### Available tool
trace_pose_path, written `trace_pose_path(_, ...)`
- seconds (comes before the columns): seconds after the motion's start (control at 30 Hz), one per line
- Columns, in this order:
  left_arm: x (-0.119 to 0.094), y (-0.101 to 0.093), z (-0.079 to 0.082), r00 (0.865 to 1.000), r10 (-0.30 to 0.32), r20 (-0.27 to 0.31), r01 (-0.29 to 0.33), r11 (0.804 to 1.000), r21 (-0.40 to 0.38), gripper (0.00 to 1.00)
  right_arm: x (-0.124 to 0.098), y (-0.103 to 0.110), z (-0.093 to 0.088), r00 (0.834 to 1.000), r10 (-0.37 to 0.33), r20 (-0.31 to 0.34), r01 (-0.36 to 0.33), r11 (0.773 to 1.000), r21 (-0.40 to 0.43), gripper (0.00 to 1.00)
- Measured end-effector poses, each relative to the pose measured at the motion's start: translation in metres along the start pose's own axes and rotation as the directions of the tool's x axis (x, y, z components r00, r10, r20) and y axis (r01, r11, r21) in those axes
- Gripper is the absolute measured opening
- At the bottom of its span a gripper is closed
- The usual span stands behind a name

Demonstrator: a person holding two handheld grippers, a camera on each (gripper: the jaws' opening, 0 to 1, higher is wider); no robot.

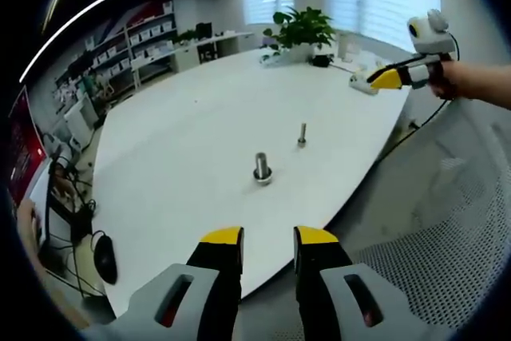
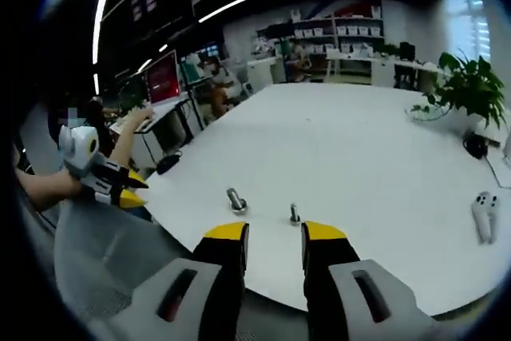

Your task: Place the washer onto the threaded stud by aligning its center hole with the stud, sliding it down to the base, and recovering from edge contact or off-axis alignment until the washer reaches the visible bottom stop.

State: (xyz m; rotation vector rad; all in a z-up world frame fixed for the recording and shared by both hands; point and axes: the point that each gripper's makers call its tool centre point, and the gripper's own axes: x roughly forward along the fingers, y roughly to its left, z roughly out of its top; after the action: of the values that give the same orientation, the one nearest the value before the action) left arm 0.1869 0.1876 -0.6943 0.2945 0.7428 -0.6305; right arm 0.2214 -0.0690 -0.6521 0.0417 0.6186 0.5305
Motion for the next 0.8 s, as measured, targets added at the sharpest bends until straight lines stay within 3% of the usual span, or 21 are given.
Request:
trace_pose_path(0.1,0.0,0.001,0.0,1.0,0.004,0.001,-0.004,1.0,0.003,0.23,-0.002,0.008,-0.01,1.0,-0.007,-0.006,0.007,1.0,-0.013,0.3)
trace_pose_path(0.17,-0.001,0.001,0.0,1.0,0.003,-0.001,-0.003,1.0,-0.002,0.23,0.001,0.005,-0.019,1.0,-0.028,-0.012,0.027,0.997,-0.069,0.3)
trace_pose_path(0.23,0.0,0.001,0.0,1.0,0.004,0.0,-0.004,1.0,-0.011,0.23,0.0,0.0,-0.026,0.996,-0.059,-0.072,0.05,0.992,-0.115,0.3)
trace_pose_path(0.33,-0.001,0.0,0.004,1.0,0.012,0.015,-0.012,1.0,0.01,0.22,-0.001,0.0,-0.011,0.999,-0.052,0.016,0.053,0.994,-0.094,0.3)
trace_pose_path(0.5,-0.001,0.002,0.007,0.999,0.014,0.032,-0.013,1.0,-0.025,0.22,0.003,0.001,-0.022,0.999,-0.043,-0.032,0.039,0.993,-0.112,0.3)
trace_pose_path(0.8,-0.003,0.003,0.013,0.998,0.025,0.062,-0.022,0.999,-0.049,0.22,0.002,-0.001,-0.024,0.998,-0.043,-0.041,0.038,0.993,-0.109,0.3)
